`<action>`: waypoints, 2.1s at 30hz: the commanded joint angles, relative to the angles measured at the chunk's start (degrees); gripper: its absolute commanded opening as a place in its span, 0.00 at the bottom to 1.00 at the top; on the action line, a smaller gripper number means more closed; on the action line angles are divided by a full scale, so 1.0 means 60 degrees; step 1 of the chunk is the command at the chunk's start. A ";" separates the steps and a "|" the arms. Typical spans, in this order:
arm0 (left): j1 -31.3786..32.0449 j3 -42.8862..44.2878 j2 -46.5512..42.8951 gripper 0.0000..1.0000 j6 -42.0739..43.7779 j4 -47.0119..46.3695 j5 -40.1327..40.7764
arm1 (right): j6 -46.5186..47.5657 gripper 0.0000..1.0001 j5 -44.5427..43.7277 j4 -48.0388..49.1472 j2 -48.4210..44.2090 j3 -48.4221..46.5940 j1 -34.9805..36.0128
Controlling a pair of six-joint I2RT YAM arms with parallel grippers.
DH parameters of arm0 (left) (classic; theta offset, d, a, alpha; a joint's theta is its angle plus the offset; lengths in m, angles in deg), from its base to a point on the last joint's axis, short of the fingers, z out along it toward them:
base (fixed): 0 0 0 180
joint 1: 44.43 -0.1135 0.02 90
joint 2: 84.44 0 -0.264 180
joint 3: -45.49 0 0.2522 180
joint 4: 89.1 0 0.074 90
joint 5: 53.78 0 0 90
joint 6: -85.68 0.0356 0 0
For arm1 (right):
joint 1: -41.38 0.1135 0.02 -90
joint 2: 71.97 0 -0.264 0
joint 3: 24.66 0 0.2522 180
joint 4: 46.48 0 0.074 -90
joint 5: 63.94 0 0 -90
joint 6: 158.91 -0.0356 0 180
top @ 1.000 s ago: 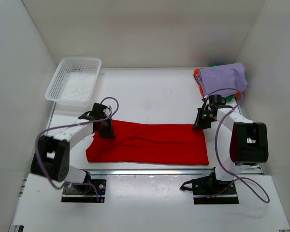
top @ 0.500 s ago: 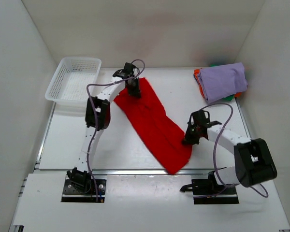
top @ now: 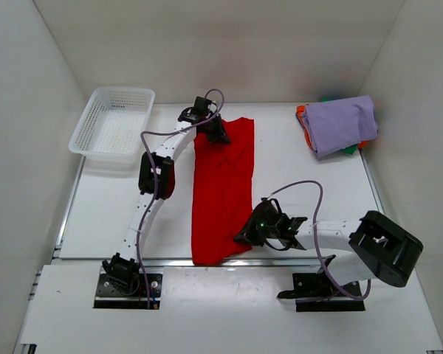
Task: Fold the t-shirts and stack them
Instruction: Rotate the tshirt 90 degrees, then grab the bottom of the folded rectangular tshirt with both arms
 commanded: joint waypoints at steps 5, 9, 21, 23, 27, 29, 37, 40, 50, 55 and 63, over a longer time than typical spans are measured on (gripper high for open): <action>-0.0517 0.0039 0.0463 0.00 -0.1191 -0.1147 -0.0173 | -0.0373 0.00 -0.0225 0.0722 0.1034 0.0521 -0.0030; -0.0824 -0.0616 0.0378 0.00 -0.1545 -0.2201 -0.0043 | 0.0403 0.00 0.0084 0.0897 0.1270 0.0433 -0.0631; -0.0796 -0.0365 -0.1829 0.23 -0.1370 -0.2700 -0.1330 | 0.3436 0.06 0.0071 0.0301 0.0160 -0.1030 -0.0704; -0.0767 -0.0615 -0.2549 0.25 -0.1225 -0.2323 -0.1258 | 0.3862 0.10 -0.0193 -0.0125 -0.0615 -0.1484 -0.0691; -0.0839 -0.2311 -0.4482 0.28 0.0091 -0.0611 -0.0776 | 0.4536 0.27 0.0053 -0.1138 -0.1584 -0.1692 -0.1521; -0.0680 -0.5301 -0.6452 0.30 0.0738 -0.0356 -0.0454 | 0.4712 0.34 0.0917 -0.2116 -0.1746 -0.1503 -0.2270; 0.0067 -1.4258 -1.2769 0.42 0.1560 -0.1265 0.0529 | 0.4407 0.49 0.2063 -0.2999 -0.2815 -0.0110 -0.2466; 0.0448 -1.6749 -1.4367 0.44 0.1240 -0.1513 0.0660 | 0.3821 0.51 0.2164 -0.2517 -0.2977 0.0475 -0.2069; 0.0625 -2.1489 -1.8926 0.49 -0.0474 -0.2011 0.1101 | 0.2969 0.51 0.1960 -0.1255 -0.1733 0.0653 -0.0853; 0.0610 -2.1812 -1.9016 0.53 -0.0725 -0.2523 0.1144 | 0.2926 0.51 0.1784 -0.1240 -0.0943 0.0213 -0.0560; 0.1005 -2.2251 -1.8665 0.52 -0.0945 -0.2905 0.1028 | 0.2866 0.30 0.1798 -0.0655 -0.0399 0.0287 -0.0544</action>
